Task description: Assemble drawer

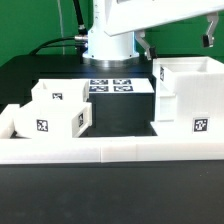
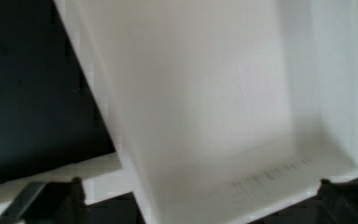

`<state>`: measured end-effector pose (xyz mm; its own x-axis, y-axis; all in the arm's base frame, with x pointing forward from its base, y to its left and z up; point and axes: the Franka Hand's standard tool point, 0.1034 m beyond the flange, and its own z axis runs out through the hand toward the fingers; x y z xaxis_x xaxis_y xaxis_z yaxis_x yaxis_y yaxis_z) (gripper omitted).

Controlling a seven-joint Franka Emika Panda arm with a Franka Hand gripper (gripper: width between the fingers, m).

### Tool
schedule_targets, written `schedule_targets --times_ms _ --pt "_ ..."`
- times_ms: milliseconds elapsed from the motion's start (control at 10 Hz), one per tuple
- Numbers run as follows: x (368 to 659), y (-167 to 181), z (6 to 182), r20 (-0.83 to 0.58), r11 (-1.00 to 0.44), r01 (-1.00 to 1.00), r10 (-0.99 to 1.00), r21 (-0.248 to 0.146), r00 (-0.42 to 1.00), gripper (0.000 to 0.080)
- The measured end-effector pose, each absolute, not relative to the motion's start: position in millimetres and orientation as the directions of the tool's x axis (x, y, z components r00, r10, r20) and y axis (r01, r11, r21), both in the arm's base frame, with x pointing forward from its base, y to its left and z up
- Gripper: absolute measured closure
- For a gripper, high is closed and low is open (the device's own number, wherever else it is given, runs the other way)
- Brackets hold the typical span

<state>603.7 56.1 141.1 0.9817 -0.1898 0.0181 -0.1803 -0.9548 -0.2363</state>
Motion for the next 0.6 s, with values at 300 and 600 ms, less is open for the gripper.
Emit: schedule_targets --times_ms 300,600 --pt "591 -1 132.1 -0.008 -0.946 -0.248 -0.252 -0.208 0.968 0.015" --pt "579 -56 111.7 0.023 -0.967 -0.176 -0.183 -0.182 0.983 0.015"
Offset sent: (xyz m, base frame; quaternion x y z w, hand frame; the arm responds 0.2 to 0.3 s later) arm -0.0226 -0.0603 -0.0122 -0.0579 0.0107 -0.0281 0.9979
